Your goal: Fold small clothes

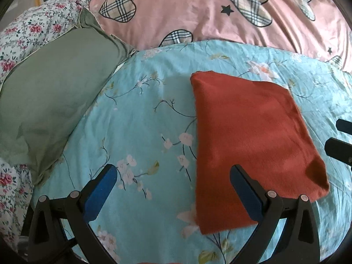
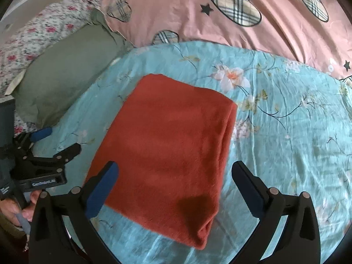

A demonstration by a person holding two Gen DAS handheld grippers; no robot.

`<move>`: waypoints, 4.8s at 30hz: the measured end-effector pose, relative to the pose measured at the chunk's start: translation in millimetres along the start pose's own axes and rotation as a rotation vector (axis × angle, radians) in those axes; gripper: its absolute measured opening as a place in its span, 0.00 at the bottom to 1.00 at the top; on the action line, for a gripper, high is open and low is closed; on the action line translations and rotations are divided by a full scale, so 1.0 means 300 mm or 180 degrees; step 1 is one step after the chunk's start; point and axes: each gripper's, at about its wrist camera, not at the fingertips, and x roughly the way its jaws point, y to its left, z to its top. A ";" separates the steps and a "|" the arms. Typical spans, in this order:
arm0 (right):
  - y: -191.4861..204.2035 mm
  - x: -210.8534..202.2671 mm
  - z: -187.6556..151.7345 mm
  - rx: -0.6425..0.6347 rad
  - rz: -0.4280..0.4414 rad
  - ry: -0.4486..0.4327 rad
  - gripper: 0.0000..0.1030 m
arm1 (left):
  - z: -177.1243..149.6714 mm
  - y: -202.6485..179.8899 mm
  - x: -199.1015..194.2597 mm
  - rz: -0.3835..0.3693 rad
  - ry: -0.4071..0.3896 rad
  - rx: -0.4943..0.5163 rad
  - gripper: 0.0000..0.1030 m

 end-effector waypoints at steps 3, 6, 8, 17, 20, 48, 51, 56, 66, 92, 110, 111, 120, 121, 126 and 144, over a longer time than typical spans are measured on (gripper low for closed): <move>-0.023 0.010 0.037 0.0081 0.0039 0.0123 0.99 | 0.039 0.006 0.013 -0.0024 0.0090 -0.0080 1.00; -0.023 0.008 0.040 0.0072 0.0060 0.0121 0.99 | 0.054 0.008 0.008 -0.0035 0.0102 -0.0121 1.00; -0.021 0.006 0.033 0.0055 0.0067 0.0087 0.99 | 0.053 0.007 0.002 -0.0045 0.0072 -0.0123 1.00; 0.023 -0.052 -0.052 0.0050 0.0028 -0.0095 0.99 | -0.020 0.028 -0.049 -0.0052 -0.0117 -0.0137 1.00; 0.064 -0.085 -0.097 -0.0041 -0.0040 -0.0109 0.99 | -0.052 0.027 -0.072 -0.0087 -0.0108 -0.0093 1.00; 0.052 -0.121 -0.213 -0.0003 -0.0105 -0.0111 1.00 | -0.122 -0.005 -0.135 -0.0239 -0.0090 0.0134 1.00; 0.045 -0.104 -0.209 0.0016 -0.0115 -0.0069 1.00 | -0.109 -0.016 -0.116 -0.0253 -0.0065 0.0142 1.00; 0.038 -0.086 -0.181 0.0009 -0.0100 -0.0037 1.00 | -0.095 -0.030 -0.089 -0.0272 -0.0020 0.0163 1.00; 0.049 -0.060 -0.128 -0.0033 -0.0089 -0.0027 1.00 | -0.069 -0.025 -0.058 -0.0269 0.0006 0.0133 1.00; 0.051 -0.010 -0.089 -0.0085 -0.0058 0.0055 1.00 | -0.043 -0.022 -0.025 -0.0260 0.0031 0.0041 1.00; 0.053 -0.004 -0.046 -0.0108 -0.0040 0.0056 1.00 | -0.019 -0.009 -0.046 -0.0246 0.0001 0.0015 1.00; 0.052 -0.005 -0.047 -0.0108 -0.0041 0.0058 1.00 | -0.019 -0.009 -0.046 -0.0249 0.0004 0.0014 1.00; 0.028 -0.001 -0.043 -0.0056 -0.0081 0.0076 1.00 | -0.009 -0.027 -0.036 -0.0276 0.0026 0.0049 1.00; 0.027 0.000 -0.041 -0.0056 -0.0084 0.0075 1.00 | -0.007 -0.029 -0.033 -0.0280 0.0027 0.0052 1.00; 0.021 0.002 -0.029 -0.0044 -0.0103 0.0056 1.00 | 0.003 -0.040 -0.022 -0.0286 0.0032 0.0080 1.00; -0.031 0.044 -0.022 0.0097 -0.0099 0.0092 1.00 | 0.042 -0.046 0.029 -0.0228 0.0054 0.0084 1.00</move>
